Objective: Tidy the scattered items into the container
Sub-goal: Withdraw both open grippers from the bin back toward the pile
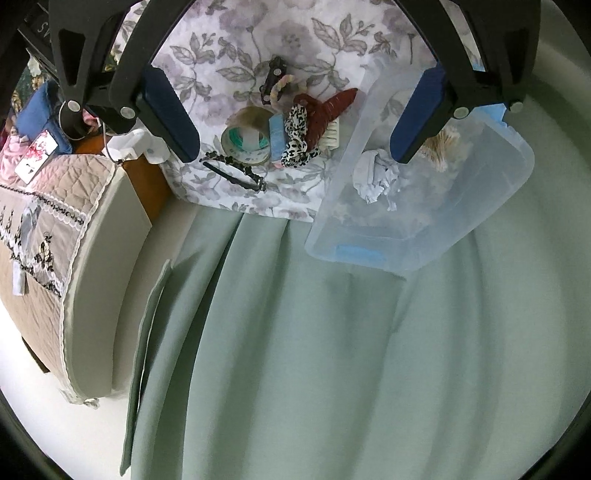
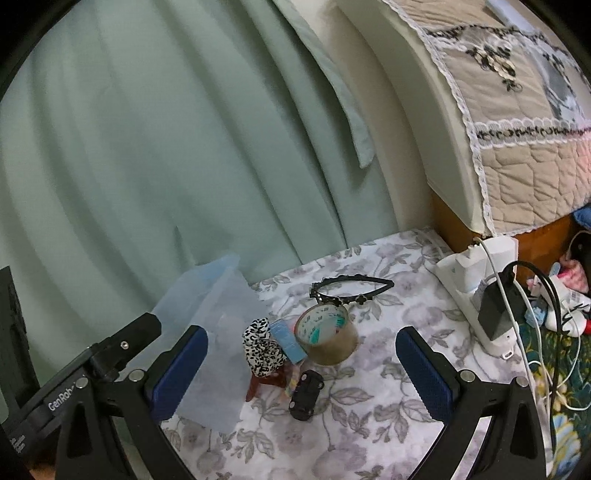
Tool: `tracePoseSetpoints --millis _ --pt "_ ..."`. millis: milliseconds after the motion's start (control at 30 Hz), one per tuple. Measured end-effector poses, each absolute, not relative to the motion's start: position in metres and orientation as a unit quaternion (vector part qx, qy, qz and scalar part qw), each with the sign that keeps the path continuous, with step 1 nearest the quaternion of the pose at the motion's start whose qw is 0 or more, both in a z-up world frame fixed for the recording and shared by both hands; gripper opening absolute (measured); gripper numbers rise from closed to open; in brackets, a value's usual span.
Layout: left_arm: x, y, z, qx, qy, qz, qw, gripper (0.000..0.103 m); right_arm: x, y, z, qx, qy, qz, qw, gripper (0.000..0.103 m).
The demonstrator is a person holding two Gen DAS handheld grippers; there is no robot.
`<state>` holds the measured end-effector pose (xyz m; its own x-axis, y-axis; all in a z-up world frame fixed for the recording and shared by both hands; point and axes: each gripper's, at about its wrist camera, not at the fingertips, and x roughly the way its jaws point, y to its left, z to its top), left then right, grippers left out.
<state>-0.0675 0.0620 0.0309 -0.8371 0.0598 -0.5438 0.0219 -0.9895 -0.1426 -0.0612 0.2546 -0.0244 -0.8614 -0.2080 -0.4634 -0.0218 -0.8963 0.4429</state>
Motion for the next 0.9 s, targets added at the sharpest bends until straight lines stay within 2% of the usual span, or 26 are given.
tracePoseSetpoints --millis 300,467,900 --pt "-0.087 0.065 -0.006 -0.339 -0.081 0.937 0.031 0.103 -0.075 0.262 -0.057 0.303 -0.233 -0.922 0.056 0.103" --pt "-0.092 0.076 -0.019 -0.347 -0.060 0.935 0.032 0.103 -0.081 0.269 -0.072 0.327 -0.224 -0.917 0.049 0.103" --pt "-0.101 0.099 -0.039 -0.357 -0.045 0.932 0.054 0.101 -0.093 0.304 -0.104 0.357 -0.282 -0.891 0.015 0.103"
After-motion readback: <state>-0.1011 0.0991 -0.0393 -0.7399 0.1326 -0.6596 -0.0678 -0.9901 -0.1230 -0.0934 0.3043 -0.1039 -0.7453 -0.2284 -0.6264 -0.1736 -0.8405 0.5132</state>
